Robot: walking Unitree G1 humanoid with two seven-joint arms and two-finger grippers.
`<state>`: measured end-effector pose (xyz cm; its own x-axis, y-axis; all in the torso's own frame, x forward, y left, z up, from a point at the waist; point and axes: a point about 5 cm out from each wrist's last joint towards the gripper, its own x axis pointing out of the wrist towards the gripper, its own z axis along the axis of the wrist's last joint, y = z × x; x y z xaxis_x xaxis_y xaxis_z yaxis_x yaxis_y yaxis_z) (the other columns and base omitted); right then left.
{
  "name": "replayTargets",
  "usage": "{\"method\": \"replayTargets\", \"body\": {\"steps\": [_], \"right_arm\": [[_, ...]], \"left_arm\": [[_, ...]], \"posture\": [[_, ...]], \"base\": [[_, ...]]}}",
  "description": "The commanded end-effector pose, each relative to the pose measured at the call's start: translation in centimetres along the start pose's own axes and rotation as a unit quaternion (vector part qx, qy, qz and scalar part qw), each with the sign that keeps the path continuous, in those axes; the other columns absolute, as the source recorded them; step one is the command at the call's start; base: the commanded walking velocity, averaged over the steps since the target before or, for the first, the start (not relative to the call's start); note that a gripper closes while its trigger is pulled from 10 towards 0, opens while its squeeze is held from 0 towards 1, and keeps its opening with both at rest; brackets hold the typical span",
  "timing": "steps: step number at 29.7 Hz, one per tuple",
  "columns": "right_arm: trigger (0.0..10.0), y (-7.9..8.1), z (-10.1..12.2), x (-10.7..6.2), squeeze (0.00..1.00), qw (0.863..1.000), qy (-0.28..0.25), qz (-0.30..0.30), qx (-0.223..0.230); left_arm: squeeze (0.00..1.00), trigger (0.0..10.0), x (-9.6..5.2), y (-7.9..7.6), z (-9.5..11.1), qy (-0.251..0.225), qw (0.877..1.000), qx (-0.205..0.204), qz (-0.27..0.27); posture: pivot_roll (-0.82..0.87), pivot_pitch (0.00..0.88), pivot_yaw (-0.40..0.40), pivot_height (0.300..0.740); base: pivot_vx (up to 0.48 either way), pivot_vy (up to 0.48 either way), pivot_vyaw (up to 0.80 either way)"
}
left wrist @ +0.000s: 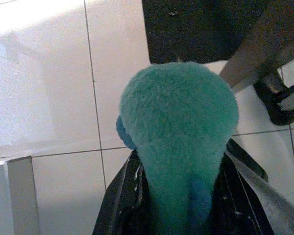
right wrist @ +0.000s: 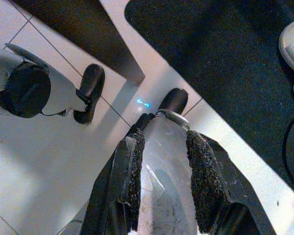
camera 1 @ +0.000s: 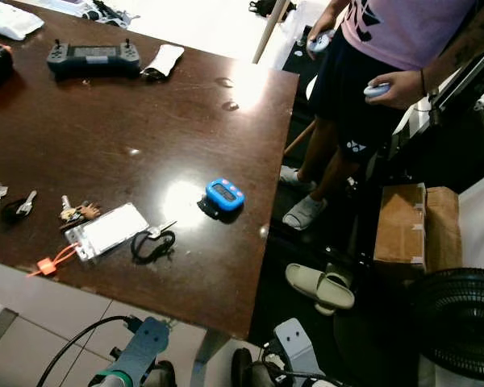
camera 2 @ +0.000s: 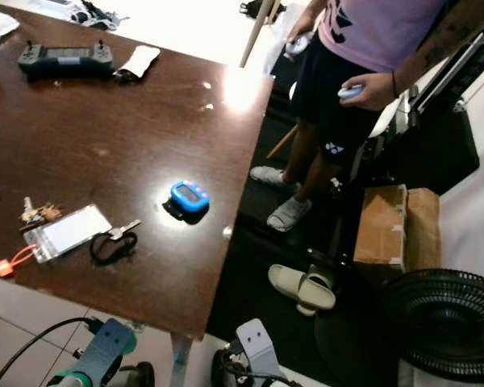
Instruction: Hang keys on a hook
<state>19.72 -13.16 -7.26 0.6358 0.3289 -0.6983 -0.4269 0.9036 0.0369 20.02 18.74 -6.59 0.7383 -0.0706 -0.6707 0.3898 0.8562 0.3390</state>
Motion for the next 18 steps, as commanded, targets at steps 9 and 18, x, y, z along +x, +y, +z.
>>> {"method": "replayTargets", "body": {"steps": [9, 18], "right_arm": [[10.0, -0.11, -1.16, -0.39, 0.00, 1.000, 0.020, -0.002, 0.003], [10.0, -0.10, -1.29, -0.45, 0.00, 1.000, 0.022, -0.001, 0.002]], "left_arm": [[0.00, 10.0, -0.46, -1.04, -1.14, 0.017, 1.000, -0.003, -0.015], [0.00, 10.0, -0.46, -1.16, -1.00, 0.012, 1.000, -0.005, -0.015]], "posture": [[0.06, 0.139, -0.072, 0.740], [0.06, 0.141, -0.074, 0.740]], "base": [[-0.316, 0.000, 0.00], [-0.334, 0.000, 0.00]]}}
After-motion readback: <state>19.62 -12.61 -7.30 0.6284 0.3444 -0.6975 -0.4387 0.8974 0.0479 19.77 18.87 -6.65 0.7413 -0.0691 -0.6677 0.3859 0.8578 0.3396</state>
